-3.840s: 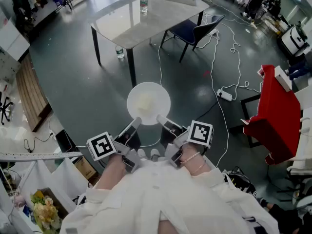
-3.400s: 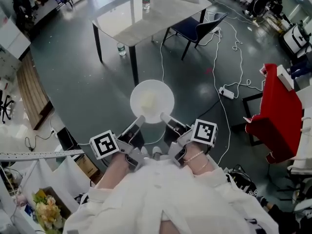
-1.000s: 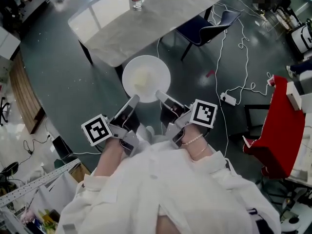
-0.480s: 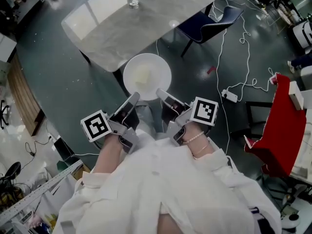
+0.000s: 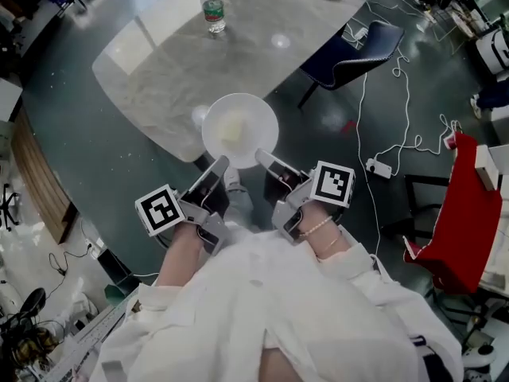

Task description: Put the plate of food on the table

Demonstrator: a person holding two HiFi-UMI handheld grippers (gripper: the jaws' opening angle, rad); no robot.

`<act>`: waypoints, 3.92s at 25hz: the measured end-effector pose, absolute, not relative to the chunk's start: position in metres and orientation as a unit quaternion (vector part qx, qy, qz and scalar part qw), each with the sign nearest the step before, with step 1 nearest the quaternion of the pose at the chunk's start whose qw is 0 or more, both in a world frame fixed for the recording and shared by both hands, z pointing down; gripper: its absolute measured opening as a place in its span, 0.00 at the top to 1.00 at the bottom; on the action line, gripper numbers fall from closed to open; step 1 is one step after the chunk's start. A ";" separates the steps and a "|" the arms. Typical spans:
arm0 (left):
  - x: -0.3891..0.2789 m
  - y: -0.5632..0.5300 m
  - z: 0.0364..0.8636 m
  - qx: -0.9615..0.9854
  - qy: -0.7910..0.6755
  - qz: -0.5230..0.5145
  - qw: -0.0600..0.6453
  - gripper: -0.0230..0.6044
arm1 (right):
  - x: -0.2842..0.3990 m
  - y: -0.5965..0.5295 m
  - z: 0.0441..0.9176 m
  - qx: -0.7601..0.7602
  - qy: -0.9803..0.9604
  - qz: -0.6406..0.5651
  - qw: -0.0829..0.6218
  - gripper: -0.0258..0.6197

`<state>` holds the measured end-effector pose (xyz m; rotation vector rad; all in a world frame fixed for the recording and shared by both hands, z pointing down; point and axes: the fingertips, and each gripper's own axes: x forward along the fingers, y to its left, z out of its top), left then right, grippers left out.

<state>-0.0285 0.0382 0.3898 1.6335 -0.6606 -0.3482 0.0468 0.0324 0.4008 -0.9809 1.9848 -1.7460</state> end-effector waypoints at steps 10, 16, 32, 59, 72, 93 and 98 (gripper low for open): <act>-0.040 -0.049 0.383 0.716 -0.277 -0.141 0.625 0.92 | 0.036 -0.053 0.394 -0.355 0.685 -0.611 0.178 0.94; -0.047 -0.107 0.385 0.720 -0.267 -0.132 0.627 0.92 | 0.031 -0.110 0.396 -0.365 0.686 -0.601 0.187 0.94; -0.042 -0.160 0.392 0.722 -0.260 -0.124 0.629 0.92 | 0.034 -0.164 0.405 -0.371 0.675 -0.607 0.192 0.94; -0.024 -0.198 0.441 0.648 -0.321 -0.131 0.678 0.92 | 0.050 -0.209 0.456 -0.354 0.648 -0.668 0.090 0.94; -0.031 -0.214 0.483 0.613 -0.339 -0.123 0.703 0.92 | 0.039 -0.228 0.498 -0.339 0.610 -0.712 0.078 0.94; -0.037 -0.239 0.514 0.595 -0.348 -0.120 0.714 0.92 | 0.030 -0.250 0.529 -0.339 0.583 -0.737 0.048 0.94; -0.039 -0.246 0.521 0.572 -0.362 -0.117 0.726 0.92 | 0.027 -0.260 0.533 -0.339 0.598 -0.726 0.024 0.94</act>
